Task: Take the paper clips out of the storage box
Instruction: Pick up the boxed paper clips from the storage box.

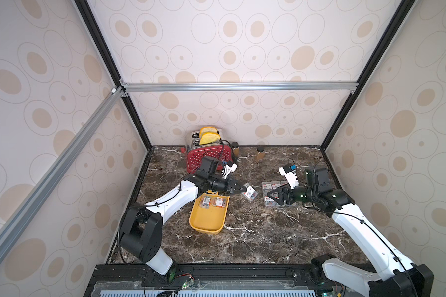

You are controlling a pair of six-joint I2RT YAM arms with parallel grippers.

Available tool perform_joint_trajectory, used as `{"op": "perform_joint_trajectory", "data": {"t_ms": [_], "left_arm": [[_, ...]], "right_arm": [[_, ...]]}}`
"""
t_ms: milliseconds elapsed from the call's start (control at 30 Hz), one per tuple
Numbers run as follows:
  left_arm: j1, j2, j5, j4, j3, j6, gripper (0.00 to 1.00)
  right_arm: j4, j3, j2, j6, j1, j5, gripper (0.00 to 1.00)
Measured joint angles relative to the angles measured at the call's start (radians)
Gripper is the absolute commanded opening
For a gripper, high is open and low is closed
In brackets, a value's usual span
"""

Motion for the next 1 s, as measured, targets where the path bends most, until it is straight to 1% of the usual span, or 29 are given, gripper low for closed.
{"op": "perform_joint_trajectory", "data": {"t_ms": [267, 433, 633, 767, 1000], "left_arm": [[-0.004, 0.008, 0.027, -0.062, 0.025, 0.037, 0.08], [-0.019, 0.022, 0.034, -0.092, 0.053, 0.060, 0.08], [-0.042, 0.042, 0.035, -0.117, 0.076, 0.071, 0.08], [-0.058, 0.063, 0.033, -0.121, 0.097, 0.072, 0.08], [-0.074, 0.071, 0.030, -0.122, 0.121, 0.074, 0.08]], "right_arm": [[0.001, -0.002, -0.056, -0.074, 0.005, 0.000, 0.75], [0.007, -0.002, -0.050, -0.134, 0.029, 0.004, 0.75], [0.008, 0.026, 0.032, -0.200, 0.157, 0.062, 0.78], [0.009, 0.053, 0.082, -0.217, 0.239, 0.110, 0.81], [0.012, 0.074, 0.130, -0.220, 0.328, 0.220, 0.83]]}}
